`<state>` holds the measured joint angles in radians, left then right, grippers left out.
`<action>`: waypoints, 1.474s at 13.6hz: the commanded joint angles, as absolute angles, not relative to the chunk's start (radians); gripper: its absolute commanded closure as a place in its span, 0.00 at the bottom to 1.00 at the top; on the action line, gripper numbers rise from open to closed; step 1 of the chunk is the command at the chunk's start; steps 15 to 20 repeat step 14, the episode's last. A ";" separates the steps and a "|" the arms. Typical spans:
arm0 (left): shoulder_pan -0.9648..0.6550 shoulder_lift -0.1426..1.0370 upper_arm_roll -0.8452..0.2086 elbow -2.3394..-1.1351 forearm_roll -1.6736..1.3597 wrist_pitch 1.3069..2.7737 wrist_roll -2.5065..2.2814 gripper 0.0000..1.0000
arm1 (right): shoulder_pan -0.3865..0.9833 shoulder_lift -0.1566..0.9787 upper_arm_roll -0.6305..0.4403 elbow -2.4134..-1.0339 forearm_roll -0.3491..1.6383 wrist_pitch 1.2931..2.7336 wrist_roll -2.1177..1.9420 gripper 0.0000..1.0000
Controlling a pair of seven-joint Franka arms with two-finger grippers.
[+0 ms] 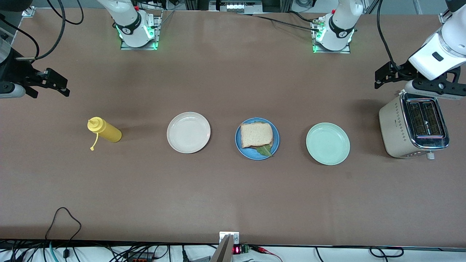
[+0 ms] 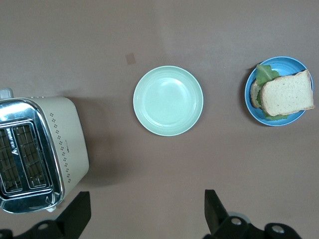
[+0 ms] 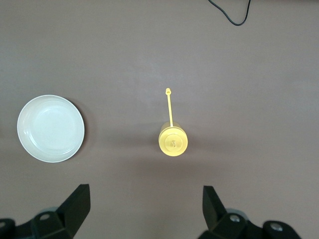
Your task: Make sandwich in blue plate with both arms
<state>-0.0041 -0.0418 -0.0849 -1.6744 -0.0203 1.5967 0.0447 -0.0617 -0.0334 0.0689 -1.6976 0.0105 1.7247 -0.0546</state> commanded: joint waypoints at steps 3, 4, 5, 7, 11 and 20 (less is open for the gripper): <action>-0.003 -0.057 -0.078 -1.680 -0.035 1.580 0.037 0.00 | -0.074 -0.025 0.080 -1.666 0.031 1.704 -0.072 0.00; -0.003 -0.057 -0.078 -1.680 -0.035 1.580 0.037 0.00 | -0.077 -0.025 0.080 -1.663 0.031 1.703 -0.072 0.00; -0.003 -0.057 -0.078 -1.680 -0.035 1.580 0.038 0.00 | -0.077 -0.023 0.080 -1.663 0.032 1.703 -0.072 0.00; -0.003 -0.057 -0.078 -1.680 -0.035 1.578 0.037 0.00 | -0.078 -0.023 0.080 -1.663 0.031 1.703 -0.072 0.00; -0.005 -0.057 -0.078 -1.680 -0.035 1.577 0.037 0.00 | -0.075 -0.020 0.080 -1.663 0.032 1.703 -0.071 0.00; -0.003 -0.057 -0.078 -1.680 -0.035 1.571 0.035 0.00 | -0.075 -0.020 0.080 -1.663 0.031 1.703 -0.071 0.00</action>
